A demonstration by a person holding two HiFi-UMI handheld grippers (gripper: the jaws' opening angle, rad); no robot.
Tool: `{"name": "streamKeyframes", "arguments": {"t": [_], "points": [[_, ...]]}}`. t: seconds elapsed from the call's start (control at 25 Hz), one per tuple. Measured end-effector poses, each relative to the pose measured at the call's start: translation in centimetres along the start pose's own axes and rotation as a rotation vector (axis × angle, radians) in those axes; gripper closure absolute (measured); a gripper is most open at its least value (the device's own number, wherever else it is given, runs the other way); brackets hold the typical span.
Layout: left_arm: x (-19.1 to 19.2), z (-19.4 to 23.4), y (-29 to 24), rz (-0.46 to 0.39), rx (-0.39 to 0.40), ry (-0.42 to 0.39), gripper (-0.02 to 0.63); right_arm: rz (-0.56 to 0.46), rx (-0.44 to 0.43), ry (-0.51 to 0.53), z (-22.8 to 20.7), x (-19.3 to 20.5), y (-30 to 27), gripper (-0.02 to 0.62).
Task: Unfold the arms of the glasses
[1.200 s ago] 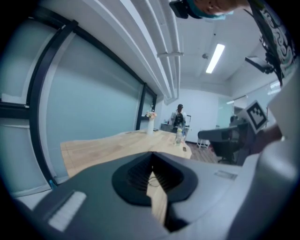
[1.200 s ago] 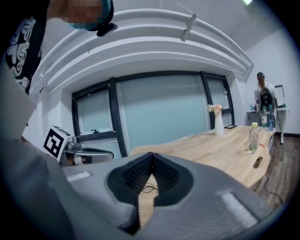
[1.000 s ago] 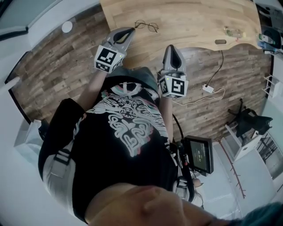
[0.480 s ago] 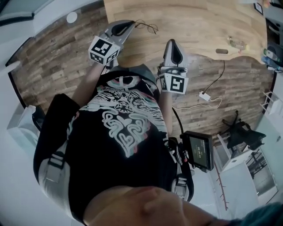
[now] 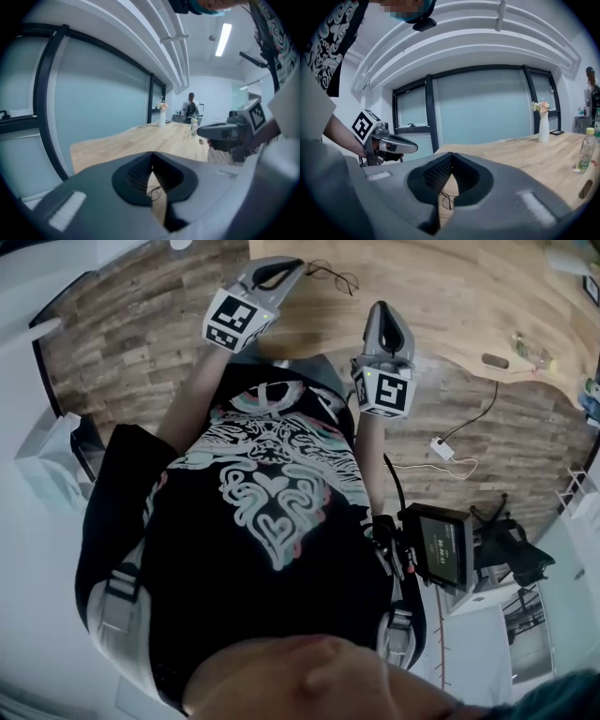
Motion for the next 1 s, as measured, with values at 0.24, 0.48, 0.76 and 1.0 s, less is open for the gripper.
{"name": "streamKeyframes", "arguments": {"t": [0.24,0.48,0.76,1.0], "points": [[0.9,-0.8,-1.3,0.045,-0.020,-0.059,0.617,0.042,-0.011,0.042,-0.4,0.9,0.1,0.597],[1.8,-2.0,-2.6,0.085,-0.003,-0.183,0.617,0.082,-0.002,0.079,-0.4,2.3,-0.3,0.597],[2.6,-2.0,-3.4,0.143,-0.004,-0.244,0.617,0.099,-0.010,0.069,0.3,2.5,-0.9,0.597],[3.5,-2.3,-4.9,0.180,0.068,-0.285,0.617,0.145,0.001,0.064,0.2,3.7,-2.5,0.597]]}}
Point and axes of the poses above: the fingertips, and each gripper's own axes: y backward along the fingers, z to its left, x out of its underside, the point moved 3 cm from there along y, backward along the fingers, and after that the axes turned 9 degrees about z, right-handed, at the moved point
